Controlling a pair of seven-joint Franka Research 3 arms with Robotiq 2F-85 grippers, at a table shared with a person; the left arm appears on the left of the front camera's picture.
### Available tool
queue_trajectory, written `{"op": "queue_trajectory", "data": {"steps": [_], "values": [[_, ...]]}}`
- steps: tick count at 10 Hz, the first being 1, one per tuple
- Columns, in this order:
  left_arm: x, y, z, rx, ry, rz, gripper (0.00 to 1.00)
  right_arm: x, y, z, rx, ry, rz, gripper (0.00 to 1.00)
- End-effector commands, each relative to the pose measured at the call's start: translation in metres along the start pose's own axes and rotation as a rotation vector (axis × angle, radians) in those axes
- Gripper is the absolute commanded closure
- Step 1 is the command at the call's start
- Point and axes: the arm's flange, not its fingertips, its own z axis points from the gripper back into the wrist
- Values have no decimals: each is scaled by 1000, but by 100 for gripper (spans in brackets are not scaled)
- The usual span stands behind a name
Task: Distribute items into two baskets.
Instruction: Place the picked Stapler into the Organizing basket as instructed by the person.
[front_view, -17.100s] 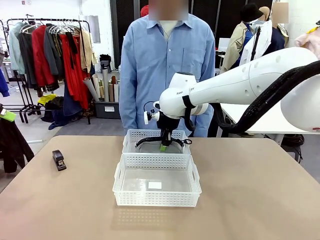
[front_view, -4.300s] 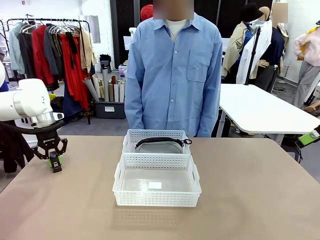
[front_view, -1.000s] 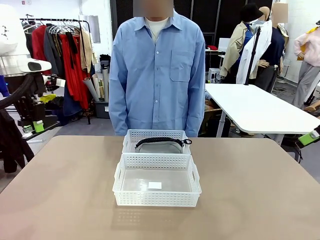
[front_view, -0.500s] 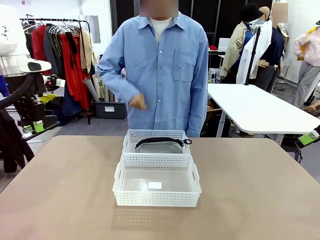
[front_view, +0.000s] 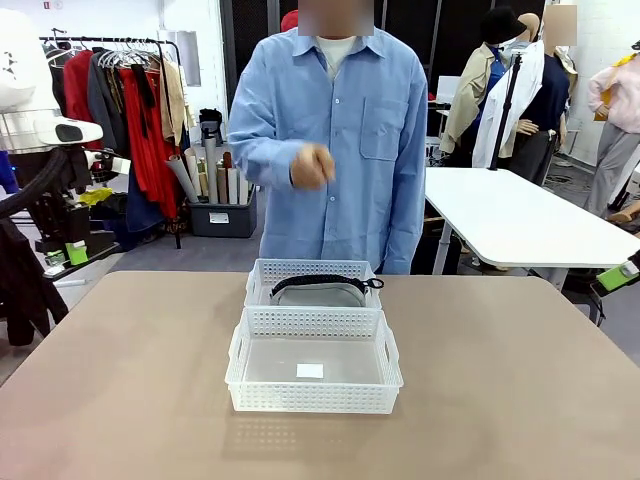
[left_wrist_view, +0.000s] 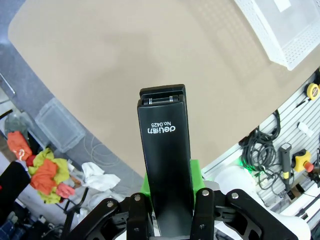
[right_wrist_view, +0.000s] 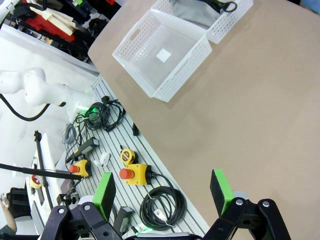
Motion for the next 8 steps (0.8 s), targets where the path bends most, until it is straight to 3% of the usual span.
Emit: {"op": "queue_trajectory", "data": {"steps": [1,8], "values": [[-2,1,2,1,-2,3,100,0,1,1,5,-7,7,0],[-2,1,2,1,-2,3,100,0,1,1,5,-7,7,0]]}}
